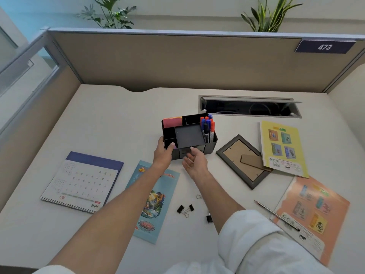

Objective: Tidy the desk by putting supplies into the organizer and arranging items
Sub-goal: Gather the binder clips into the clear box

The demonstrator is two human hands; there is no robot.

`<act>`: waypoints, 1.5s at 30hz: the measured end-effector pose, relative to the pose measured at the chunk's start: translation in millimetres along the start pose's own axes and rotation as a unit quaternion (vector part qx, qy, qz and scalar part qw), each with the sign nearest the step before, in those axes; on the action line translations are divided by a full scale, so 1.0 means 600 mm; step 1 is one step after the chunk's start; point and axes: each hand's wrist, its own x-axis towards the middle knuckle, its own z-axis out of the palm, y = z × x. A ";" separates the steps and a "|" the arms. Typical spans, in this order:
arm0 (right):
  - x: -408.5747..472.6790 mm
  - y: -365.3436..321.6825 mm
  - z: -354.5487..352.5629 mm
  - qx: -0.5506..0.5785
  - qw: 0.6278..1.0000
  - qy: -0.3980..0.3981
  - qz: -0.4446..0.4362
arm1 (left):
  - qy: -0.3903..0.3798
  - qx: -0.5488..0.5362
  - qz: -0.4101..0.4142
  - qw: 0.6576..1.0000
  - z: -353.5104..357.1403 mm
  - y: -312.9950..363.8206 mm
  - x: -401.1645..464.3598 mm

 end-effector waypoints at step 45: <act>-0.052 -0.062 -0.164 -0.288 0.954 -0.021 0.076 | 0.076 -0.008 0.000 0.997 -0.025 -0.009 -0.037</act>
